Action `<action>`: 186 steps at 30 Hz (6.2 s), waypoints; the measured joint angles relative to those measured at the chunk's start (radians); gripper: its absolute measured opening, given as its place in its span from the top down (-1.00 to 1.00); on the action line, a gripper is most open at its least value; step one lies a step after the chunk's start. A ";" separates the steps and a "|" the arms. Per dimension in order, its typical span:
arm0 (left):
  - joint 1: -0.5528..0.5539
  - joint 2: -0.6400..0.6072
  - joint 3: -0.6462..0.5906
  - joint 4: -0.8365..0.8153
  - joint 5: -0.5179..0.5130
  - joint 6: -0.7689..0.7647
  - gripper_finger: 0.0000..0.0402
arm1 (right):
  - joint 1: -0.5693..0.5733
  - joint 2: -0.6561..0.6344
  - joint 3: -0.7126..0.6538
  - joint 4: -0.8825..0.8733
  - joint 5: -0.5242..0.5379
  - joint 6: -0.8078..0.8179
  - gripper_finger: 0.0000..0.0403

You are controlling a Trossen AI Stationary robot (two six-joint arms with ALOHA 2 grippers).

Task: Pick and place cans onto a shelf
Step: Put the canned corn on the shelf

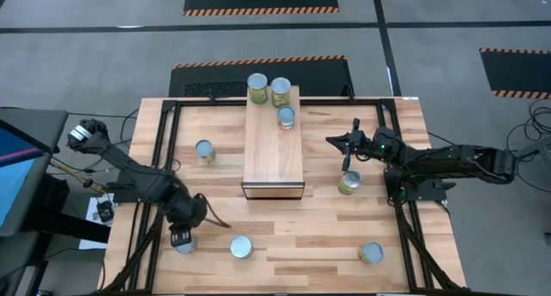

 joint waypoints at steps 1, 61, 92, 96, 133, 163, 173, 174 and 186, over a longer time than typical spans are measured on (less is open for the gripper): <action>-0.020 0.000 -0.007 0.004 -0.019 -0.022 0.47 | 0.000 0.000 0.000 0.000 0.000 0.000 0.94; 0.032 0.032 -0.151 0.122 -0.125 0.117 1.00 | 0.001 0.000 0.000 -0.022 0.000 0.019 0.94; 0.123 0.111 -0.011 -0.008 0.244 0.286 0.36 | 0.017 0.000 0.000 -0.015 0.000 0.037 0.94; 0.121 0.198 -0.011 -0.019 0.282 0.415 0.29 | 0.017 0.000 0.000 -0.016 -0.003 0.037 0.94; 0.121 0.392 -0.085 -0.043 0.428 0.687 0.96 | 0.017 0.000 0.000 -0.014 -0.003 0.030 0.94; 0.712 0.026 0.430 -0.257 -0.449 0.920 0.99 | 0.032 0.000 0.000 -0.013 -0.003 0.054 0.94; 0.942 0.211 0.610 -0.184 -0.465 1.197 0.99 | 0.063 0.000 0.000 0.026 -0.003 0.045 0.94; 0.949 0.239 0.634 -0.180 -0.465 1.213 0.99 | 0.063 0.000 0.000 0.026 -0.002 0.045 0.94; 0.962 0.538 0.895 -0.164 -0.503 1.370 0.99 | 0.063 0.000 0.000 0.019 0.000 0.026 0.94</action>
